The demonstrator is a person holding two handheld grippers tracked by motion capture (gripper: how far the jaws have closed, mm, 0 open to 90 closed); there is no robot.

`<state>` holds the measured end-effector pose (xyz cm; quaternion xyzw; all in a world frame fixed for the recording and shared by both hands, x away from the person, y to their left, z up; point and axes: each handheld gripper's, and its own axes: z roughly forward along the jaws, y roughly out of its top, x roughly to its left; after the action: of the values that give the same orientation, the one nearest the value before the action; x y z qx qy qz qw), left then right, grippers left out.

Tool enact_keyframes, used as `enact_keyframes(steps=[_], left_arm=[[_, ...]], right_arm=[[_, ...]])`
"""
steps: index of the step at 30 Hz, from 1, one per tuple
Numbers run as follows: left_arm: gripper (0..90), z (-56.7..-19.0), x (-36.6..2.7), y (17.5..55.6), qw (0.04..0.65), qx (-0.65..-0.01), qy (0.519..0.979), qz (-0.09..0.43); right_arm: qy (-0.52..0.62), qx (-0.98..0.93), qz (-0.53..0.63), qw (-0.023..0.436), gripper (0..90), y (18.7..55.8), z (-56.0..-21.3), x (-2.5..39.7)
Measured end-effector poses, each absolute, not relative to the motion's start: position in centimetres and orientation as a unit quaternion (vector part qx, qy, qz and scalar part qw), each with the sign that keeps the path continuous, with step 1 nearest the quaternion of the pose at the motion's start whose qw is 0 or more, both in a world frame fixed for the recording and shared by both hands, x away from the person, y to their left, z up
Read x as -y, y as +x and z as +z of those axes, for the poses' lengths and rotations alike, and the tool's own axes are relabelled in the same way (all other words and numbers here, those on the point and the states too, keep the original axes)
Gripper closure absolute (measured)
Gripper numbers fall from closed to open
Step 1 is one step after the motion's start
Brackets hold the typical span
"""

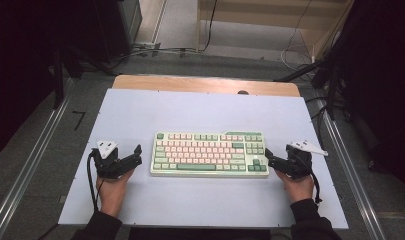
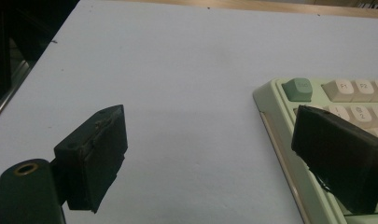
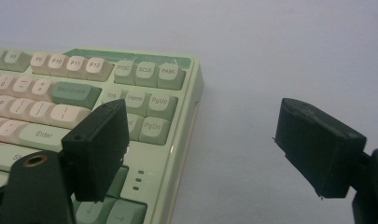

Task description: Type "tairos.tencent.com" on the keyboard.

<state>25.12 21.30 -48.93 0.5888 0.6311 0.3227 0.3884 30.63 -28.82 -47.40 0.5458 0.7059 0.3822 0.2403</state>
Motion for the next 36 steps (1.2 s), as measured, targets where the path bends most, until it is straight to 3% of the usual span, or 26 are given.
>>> enact_keyframes(steps=[36], left_arm=[[11.3, -48.8, -18.9, 25.5, 0.404, -0.610, 0.608, 0.307]], right_arm=[[0.525, -0.721, 0.390, 0.230, 15.5, 30.5, -47.2, 26.8]])
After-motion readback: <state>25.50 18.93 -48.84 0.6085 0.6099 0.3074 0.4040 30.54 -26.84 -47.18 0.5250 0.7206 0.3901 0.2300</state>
